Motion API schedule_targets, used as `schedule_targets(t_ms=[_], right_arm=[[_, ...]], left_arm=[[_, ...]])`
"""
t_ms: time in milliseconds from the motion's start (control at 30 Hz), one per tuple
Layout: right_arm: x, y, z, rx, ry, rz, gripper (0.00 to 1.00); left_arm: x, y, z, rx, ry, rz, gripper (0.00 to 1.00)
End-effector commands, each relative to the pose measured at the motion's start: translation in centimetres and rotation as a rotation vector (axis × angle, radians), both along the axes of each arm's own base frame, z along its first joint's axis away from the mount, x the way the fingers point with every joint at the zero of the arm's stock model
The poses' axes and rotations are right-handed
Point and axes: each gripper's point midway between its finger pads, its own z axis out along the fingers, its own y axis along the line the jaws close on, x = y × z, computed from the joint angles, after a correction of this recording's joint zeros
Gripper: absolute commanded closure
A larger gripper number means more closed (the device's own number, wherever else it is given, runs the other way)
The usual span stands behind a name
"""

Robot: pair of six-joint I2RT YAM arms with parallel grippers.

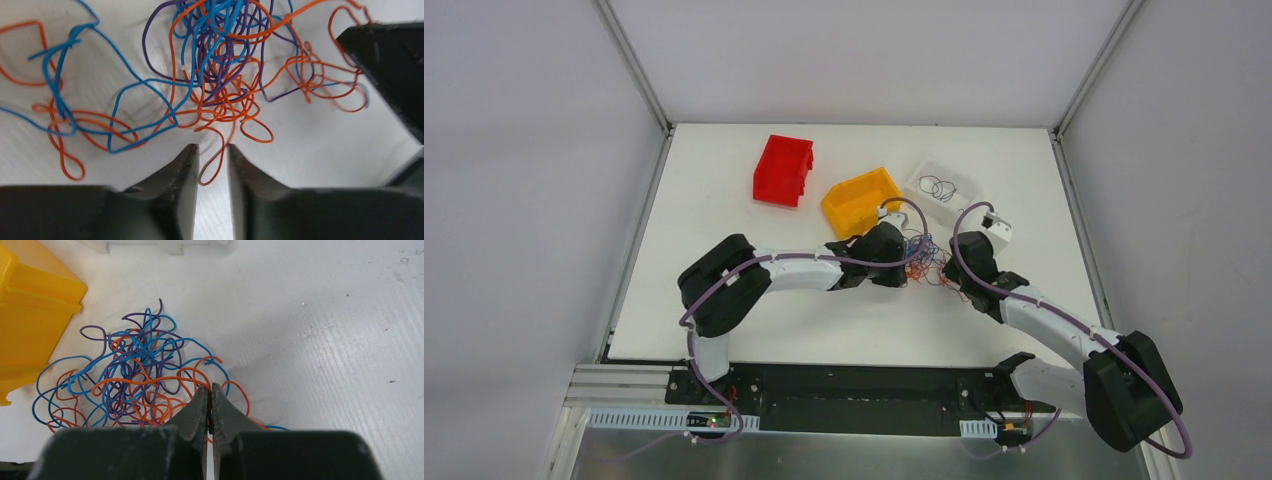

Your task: Untangle the cables

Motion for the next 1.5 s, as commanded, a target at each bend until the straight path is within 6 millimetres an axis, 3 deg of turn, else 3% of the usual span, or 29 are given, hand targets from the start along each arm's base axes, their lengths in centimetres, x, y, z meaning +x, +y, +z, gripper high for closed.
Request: schedule_targets(t_ms=[0, 67, 167, 233, 367, 500, 600, 867, 1033, 1067, 1100, 1133, 1167, 1200, 1300, 1400, 1467], right_arm=[[0.6, -0.3, 0.5, 0.004, -0.026, -0.025, 1.00], [0.7, -0.4, 0.6, -0.002, -0.032, -0.033, 1.00], [0.6, -1.5, 0.7, -0.029, -0.038, -0.084, 1.00], [0.5, -3.3, 0.7, -0.061, -0.042, -0.188, 1.00], [-0.2, -6.6, 0.6, -0.093, -0.027, -0.391, 1.00], [-0.4, -7.0, 0.3, -0.080, -0.012, -0.421, 1.00], [-0.4, -6.9, 0.2, -0.079, -0.004, -0.416, 1.00], [-0.3, -6.6, 0.3, -0.076, 0.001, -0.381, 1.00], [-0.3, -6.3, 0.5, -0.063, -0.009, -0.355, 0.98], [-0.2, -5.7, 0.6, -0.053, -0.006, -0.316, 0.91], [0.0, -4.7, 0.7, -0.038, 0.001, -0.250, 0.73], [0.0, -3.1, 0.8, 0.002, -0.001, -0.153, 0.43], [0.2, -1.3, 1.2, 0.048, -0.023, -0.035, 0.23], [0.1, 0.4, 1.8, 0.095, -0.053, 0.068, 0.13], [-0.2, 3.4, 4.6, 0.174, -0.141, 0.247, 0.05], [-0.7, 4.4, 6.1, 0.158, -0.107, 0.305, 0.04], [-1.1, 6.2, 7.2, 0.194, -0.076, 0.367, 0.04]], left_arm=[[-0.1, -2.1, 0.4, -0.024, -0.003, -0.065, 0.98], [-0.1, -1.7, 0.8, -0.014, -0.004, -0.057, 1.00], [0.6, 1.6, 2.5, 0.059, -0.072, 0.003, 1.00], [0.8, 5.1, 4.1, 0.084, -0.086, 0.056, 1.00], [0.5, 14.4, 6.0, 0.046, -0.026, 0.171, 1.00], [-0.2, 23.4, 9.1, 0.078, -0.115, 0.347, 1.00], [-0.8, 27.5, 10.8, 0.082, -0.158, 0.446, 1.00], [-0.7, 31.5, 14.9, 0.139, -0.273, 0.574, 1.00], [0.0, 33.9, 20.6, 0.188, -0.386, 0.642, 1.00], [0.1, 33.8, 21.6, 0.181, -0.405, 0.633, 1.00], [0.2, 33.4, 22.4, 0.162, -0.414, 0.613, 1.00], [0.3, 32.4, 23.1, 0.133, -0.416, 0.569, 1.00], [0.4, 31.3, 23.5, 0.105, -0.413, 0.517, 1.00], [0.2, 29.7, 23.7, 0.066, -0.395, 0.438, 1.00], [-0.3, 27.3, 23.8, 0.017, -0.364, 0.300, 1.00], [-0.9, 26.6, 23.8, -0.009, -0.358, 0.253, 1.00], [-1.2, 26.5, 23.9, -0.016, -0.363, 0.244, 1.00]])
